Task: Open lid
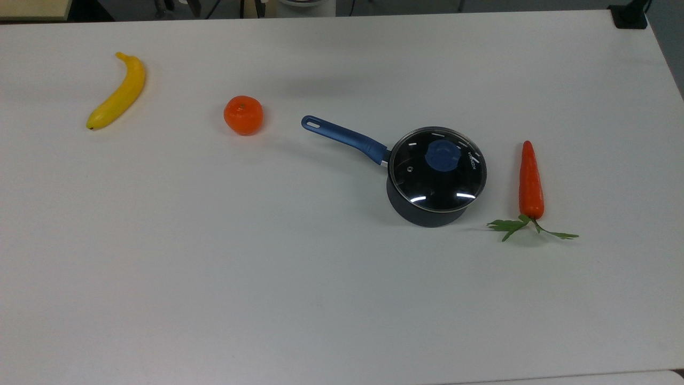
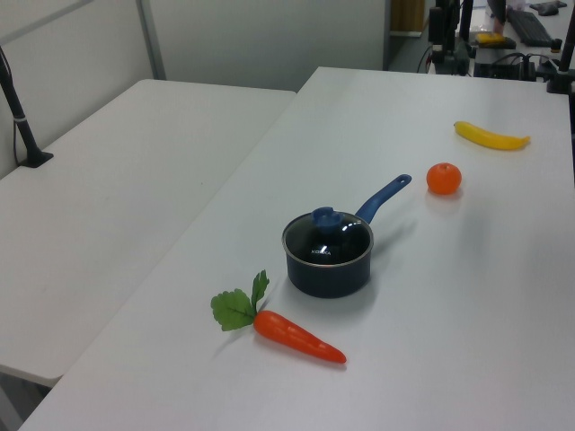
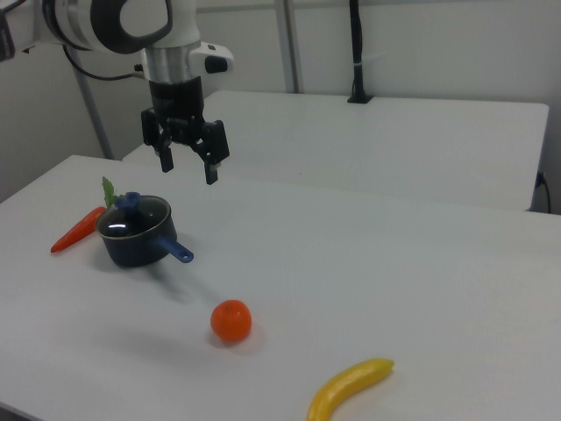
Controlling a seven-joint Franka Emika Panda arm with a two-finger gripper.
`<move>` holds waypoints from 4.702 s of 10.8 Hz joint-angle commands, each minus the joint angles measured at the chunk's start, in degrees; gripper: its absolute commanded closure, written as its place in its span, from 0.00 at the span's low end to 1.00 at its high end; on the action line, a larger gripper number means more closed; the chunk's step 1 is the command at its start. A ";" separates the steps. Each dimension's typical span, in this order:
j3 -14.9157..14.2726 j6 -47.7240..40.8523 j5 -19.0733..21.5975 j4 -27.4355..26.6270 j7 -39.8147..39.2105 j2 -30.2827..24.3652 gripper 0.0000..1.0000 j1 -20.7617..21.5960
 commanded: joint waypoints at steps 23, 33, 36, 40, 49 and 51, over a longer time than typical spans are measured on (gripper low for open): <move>0.16 -0.86 -0.21 -0.66 -0.98 -0.93 0.00 -0.04; 0.16 0.01 -0.21 -0.58 -0.89 -0.41 0.00 0.22; 0.25 -0.42 -0.30 -0.93 -0.10 -0.58 0.00 0.57; 0.59 2.20 0.40 -0.75 2.62 0.21 0.00 0.66; 0.95 25.83 2.25 -0.31 32.92 8.55 0.00 14.09; 0.95 31.45 2.25 -0.22 33.48 11.00 0.00 16.82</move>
